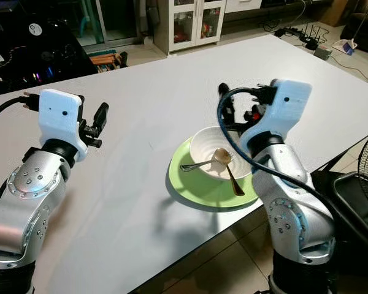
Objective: Setting the table
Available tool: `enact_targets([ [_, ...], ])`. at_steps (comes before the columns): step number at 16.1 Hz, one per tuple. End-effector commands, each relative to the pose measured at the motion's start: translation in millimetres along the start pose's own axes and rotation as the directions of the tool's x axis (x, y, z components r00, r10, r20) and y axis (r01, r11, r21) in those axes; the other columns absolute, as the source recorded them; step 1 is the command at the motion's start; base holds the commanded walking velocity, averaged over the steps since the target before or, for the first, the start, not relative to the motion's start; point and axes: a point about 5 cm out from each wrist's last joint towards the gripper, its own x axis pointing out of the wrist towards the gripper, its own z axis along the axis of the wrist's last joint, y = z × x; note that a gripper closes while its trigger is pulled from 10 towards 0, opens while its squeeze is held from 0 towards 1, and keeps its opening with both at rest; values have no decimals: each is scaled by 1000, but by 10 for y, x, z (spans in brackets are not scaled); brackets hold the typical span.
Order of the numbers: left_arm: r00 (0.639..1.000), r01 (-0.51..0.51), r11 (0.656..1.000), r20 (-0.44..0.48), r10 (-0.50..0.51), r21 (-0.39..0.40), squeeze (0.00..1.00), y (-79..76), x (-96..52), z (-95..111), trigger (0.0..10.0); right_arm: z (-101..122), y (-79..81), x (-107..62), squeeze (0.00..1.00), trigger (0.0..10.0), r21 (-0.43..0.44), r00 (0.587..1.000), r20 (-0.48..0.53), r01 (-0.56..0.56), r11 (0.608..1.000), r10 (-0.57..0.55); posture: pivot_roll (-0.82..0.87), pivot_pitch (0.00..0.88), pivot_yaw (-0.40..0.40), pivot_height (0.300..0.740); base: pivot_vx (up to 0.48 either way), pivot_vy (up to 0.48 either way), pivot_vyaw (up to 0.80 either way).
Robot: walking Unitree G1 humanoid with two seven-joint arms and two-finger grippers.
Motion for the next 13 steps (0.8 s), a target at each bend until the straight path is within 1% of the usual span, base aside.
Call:
enact_targets([
  [1, 1000, 14, 1000, 11, -14, 5, 0, -10, 17, 42, 10000, 34, 54, -29, 0, 10000, -36, 1000, 15, -9, 999, 9, 10, 0, -12, 740, 0, 0, 0],
  [4, 999, 52, 999, 9, -52, 5, 0, -129, 55, 33, 10000, 5, 19, -72, 0, 10000, -69, 1000, 13, 6, 998, -5, -2, 0, 3, 740, 0, 0, 0],
  [5, 998, 62, 998, 13, -62, 6, 0, -157, 66, 46, 10000, 3, -1, -75, 0, 10000, -63, 1000, 16, 14, 998, -13, 2, 0, 7, 740, 0, 0, 0],
  [8, 998, 54, 998, 11, -54, 12, 0, -136, 99, 38, 10000, 5, 45, -75, 0, 10000, -67, 1000, 24, 6, 998, -4, -10, 0, 10, 740, 0, 0, 0],
  [9, 998, 56, 998, 17, -56, 5, 0, -142, 116, 56, 10000, 18, 63, -65, 0, 10000, -70, 1000, 27, -6, 997, 8, -8, 0, -2, 740, 0, 0, 0],
  [11, 999, 53, 999, 11, -53, 9, 0, -150, 108, 33, 10000, -14, 56, -61, 0, 10000, -81, 1000, 17, -14, 997, 15, 0, 0, -6, 740, 0, 0, 0],
  [13, 999, 52, 999, 15, -52, 11, 0, -133, 78, 47, 10000, -52, 75, -50, 0, 10000, -66, 1000, 10, -21, 998, 21, 14, 0, -16, 740, 0, 0, 0],
])
